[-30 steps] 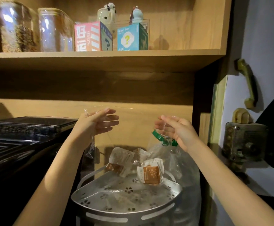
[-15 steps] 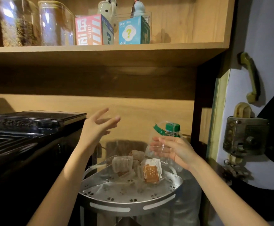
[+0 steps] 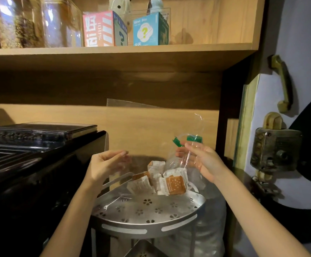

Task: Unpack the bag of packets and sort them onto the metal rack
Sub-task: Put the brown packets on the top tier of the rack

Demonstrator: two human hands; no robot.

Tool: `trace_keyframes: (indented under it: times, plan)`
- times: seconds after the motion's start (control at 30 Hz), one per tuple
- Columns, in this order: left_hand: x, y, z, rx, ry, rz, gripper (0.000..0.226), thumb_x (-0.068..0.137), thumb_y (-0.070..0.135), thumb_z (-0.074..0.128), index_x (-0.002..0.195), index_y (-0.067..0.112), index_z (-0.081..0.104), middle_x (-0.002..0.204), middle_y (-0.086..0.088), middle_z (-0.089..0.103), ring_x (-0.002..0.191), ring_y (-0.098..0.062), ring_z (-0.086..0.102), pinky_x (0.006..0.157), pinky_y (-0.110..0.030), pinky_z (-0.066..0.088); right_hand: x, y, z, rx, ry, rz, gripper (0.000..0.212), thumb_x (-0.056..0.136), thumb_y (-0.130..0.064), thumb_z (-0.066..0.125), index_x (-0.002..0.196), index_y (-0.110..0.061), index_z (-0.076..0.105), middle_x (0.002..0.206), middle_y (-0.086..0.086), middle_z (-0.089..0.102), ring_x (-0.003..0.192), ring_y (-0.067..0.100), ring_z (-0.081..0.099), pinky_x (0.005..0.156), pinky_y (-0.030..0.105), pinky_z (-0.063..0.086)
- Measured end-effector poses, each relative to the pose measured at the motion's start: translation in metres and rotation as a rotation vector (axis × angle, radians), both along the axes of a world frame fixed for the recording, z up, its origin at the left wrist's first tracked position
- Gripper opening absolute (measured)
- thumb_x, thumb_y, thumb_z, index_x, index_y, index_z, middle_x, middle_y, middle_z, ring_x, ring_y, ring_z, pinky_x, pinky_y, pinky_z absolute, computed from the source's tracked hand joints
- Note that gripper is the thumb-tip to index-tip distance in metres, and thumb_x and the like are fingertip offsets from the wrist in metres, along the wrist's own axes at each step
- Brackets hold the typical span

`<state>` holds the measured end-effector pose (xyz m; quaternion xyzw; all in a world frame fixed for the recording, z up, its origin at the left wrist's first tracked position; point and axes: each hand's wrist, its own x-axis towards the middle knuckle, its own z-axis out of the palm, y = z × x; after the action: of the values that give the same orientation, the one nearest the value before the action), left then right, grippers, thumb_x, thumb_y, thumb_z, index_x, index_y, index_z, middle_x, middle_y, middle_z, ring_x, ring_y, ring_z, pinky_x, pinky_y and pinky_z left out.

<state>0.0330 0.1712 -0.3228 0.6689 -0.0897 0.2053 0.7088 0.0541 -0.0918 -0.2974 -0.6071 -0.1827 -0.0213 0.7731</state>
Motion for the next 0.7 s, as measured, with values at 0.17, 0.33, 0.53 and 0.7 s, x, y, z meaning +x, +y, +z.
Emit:
trace_keyframes:
  times: [0.17,0.33,0.53,0.7]
  plan:
    - [-0.002,-0.004,0.02,-0.012,-0.034,-0.061,0.015,0.075,0.016,0.068,0.084,0.005,0.072,0.074,-0.009,0.075,0.069,-0.017,0.072,0.059,-0.019,0.057,-0.003,-0.001,0.014,0.079,-0.047,-0.074,0.021,0.089,-0.012,0.055,0.106,-0.001,0.061,0.088,0.014,0.07,0.067,0.017,0.07,0.06,0.027,0.058]
    - [-0.003,0.0,0.038,0.026,-0.08,-0.041,0.018,0.074,0.021,0.068,0.086,0.009,0.072,0.08,-0.007,0.075,0.076,-0.018,0.072,0.069,-0.023,0.058,-0.005,-0.005,0.026,-0.068,-0.095,-0.11,0.023,0.089,-0.018,0.056,0.108,-0.006,0.06,0.092,0.013,0.072,0.074,0.019,0.072,0.062,0.027,0.059]
    - [-0.003,-0.004,0.057,-0.006,-0.086,-0.035,0.015,0.079,0.017,0.067,0.088,0.006,0.071,0.073,-0.001,0.075,0.072,-0.015,0.072,0.064,-0.022,0.057,-0.003,-0.018,0.017,-0.081,-0.085,0.103,0.077,0.054,-0.035,0.085,0.121,-0.01,0.055,0.11,0.012,0.07,0.102,0.023,0.067,0.087,0.035,0.055]
    - [-0.002,-0.004,0.061,-0.016,-0.097,-0.001,0.012,0.081,0.017,0.065,0.089,0.009,0.069,0.066,0.005,0.074,0.067,-0.009,0.071,0.061,-0.019,0.057,-0.005,-0.018,-0.012,-0.341,0.027,0.119,0.042,0.077,-0.008,0.068,0.117,-0.006,0.059,0.112,0.014,0.068,0.102,0.023,0.067,0.085,0.028,0.055]
